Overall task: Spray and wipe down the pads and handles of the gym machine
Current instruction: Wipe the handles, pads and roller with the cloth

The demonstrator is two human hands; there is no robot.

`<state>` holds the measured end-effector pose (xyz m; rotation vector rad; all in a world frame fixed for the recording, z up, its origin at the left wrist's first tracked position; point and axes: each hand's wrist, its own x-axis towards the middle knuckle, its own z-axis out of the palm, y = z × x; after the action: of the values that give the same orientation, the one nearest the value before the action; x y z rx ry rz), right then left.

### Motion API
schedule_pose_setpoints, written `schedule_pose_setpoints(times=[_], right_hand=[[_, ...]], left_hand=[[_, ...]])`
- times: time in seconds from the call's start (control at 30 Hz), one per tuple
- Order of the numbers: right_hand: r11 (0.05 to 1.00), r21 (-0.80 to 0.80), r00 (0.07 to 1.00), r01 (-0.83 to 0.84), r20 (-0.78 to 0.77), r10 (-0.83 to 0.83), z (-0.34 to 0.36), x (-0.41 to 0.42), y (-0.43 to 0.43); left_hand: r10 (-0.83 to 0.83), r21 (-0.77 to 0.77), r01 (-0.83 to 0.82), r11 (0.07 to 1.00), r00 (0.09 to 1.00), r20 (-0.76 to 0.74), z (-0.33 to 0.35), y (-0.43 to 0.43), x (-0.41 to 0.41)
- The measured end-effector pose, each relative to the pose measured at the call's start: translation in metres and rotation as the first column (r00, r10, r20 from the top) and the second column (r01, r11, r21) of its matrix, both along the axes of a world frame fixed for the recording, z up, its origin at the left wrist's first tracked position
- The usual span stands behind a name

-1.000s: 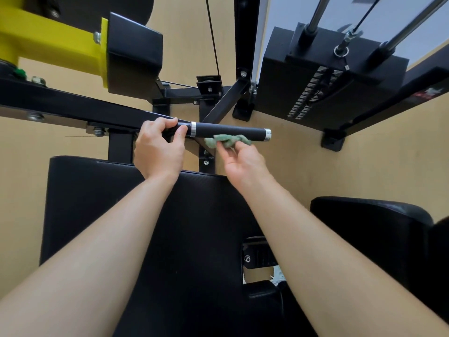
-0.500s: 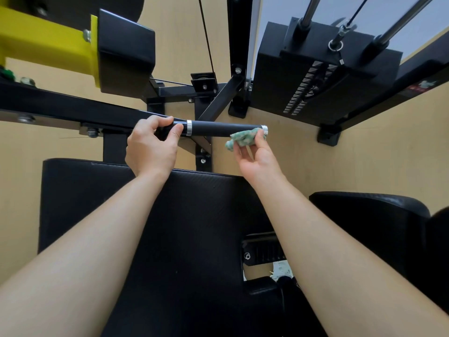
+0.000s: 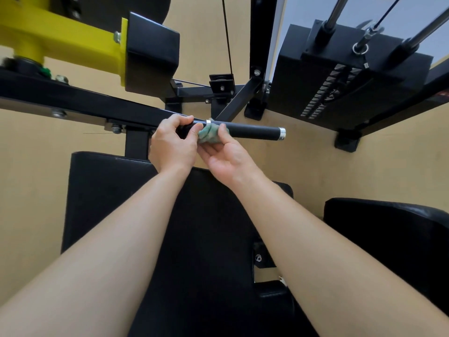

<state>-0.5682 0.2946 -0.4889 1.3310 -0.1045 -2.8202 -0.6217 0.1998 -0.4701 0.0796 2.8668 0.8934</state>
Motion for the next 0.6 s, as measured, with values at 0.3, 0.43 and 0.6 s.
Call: schedule_pose_setpoints(times=[0.3,0.43,0.6], right_hand=[[0.949,0.239,0.933,0.205,0.245,-0.263,-0.016,0.070,0.088],[0.914,0.405,0.975,0.009,0.201,-0.099,0.000,0.111,0.090],[0.839,0.517,0.985,-0.169,0.109,0.131,0.047,0.166,0.071]], left_hand=[[-0.003,0.050,0.001,0.999,0.999,0.040,0.007,0.009,0.022],[-0.056,-0.003,0.057,0.998,0.984,0.169,0.016,0.011,0.038],[-0.048,0.208,0.009,0.978,0.983,0.180,0.041,0.013,0.103]])
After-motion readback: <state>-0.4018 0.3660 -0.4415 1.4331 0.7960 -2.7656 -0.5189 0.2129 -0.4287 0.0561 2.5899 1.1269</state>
